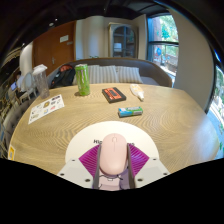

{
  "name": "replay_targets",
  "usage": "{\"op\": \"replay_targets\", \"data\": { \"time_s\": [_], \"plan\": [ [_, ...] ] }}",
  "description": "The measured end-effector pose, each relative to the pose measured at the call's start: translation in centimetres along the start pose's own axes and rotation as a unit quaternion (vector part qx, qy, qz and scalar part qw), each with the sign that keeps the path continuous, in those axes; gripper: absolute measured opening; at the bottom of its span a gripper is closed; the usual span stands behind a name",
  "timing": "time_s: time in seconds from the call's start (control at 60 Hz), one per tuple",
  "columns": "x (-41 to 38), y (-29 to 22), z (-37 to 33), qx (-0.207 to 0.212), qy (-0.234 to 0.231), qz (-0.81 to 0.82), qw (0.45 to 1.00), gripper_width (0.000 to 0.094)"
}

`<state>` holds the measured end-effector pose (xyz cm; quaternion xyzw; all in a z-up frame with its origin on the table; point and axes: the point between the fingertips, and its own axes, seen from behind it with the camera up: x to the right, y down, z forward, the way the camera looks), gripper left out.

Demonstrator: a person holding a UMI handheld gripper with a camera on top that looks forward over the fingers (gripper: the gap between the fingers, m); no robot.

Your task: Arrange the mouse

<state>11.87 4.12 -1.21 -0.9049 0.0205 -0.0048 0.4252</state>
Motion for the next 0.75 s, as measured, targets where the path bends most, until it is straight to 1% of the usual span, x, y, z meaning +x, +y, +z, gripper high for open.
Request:
{"op": "replay_targets", "data": {
  "time_s": [0.017,0.033,0.083,0.183,0.2,0.217,0.267,0.283,0.3,0.317,0.333,0.417,0.433,0.45,0.483,0.567,0.633,0.65,0.667,0.75],
  "plan": [
    [0.0,0.2,0.1,0.002,-0.001,-0.004,1.000,0.0435],
    [-0.1,-0.2,0.1,0.012,-0.002,-0.006,1.000,0.0435],
    [-0.1,-0.1,0.1,0.014,-0.001,-0.013,1.000,0.0450],
    [0.0,0.0,0.1,0.006,-0.005,0.002,1.000,0.0534],
    [0.0,-0.1,0.0,0.005,-0.006,0.005,1.000,0.0569],
    [0.0,-0.1,-0.1,0.007,-0.009,0.008,1.000,0.0626],
    [-0.2,-0.6,-0.9,0.018,-0.020,0.014,1.000,0.0848],
    [-0.1,-0.7,-1.2,0.024,-0.020,0.015,0.999,0.0890],
    [0.0,-0.9,-1.6,0.029,-0.020,0.016,0.999,0.0838],
    [0.1,-1.0,-2.0,0.035,-0.019,0.017,0.999,0.0876],
    [0.2,-1.1,-2.6,0.040,-0.018,0.016,0.999,0.0839],
    [0.1,-1.3,-5.9,0.068,-0.021,0.005,0.997,0.0844],
    [0.0,-1.2,-6.7,0.072,-0.022,0.003,0.997,0.0890],
    [-0.2,-1.0,-7.5,0.076,-0.024,0.000,0.997,0.0841],
    [-0.6,-0.4,-9.3,0.082,-0.028,-0.005,0.996,0.0843],
    [-2.3,1.3,-13.4,0.101,-0.050,-0.019,0.993,0.0838],
    [-3.9,3.2,-16.5,0.103,-0.068,-0.028,0.992,0.0841],
    [-4.3,3.6,-17.2,0.106,-0.074,-0.029,0.991,0.0886],
    [-4.8,3.9,-17.8,0.108,-0.079,-0.031,0.990,0.0842],
    [-6.6,6.1,-20.3,0.114,-0.100,-0.036,0.988,0.0846]
  ]
}}
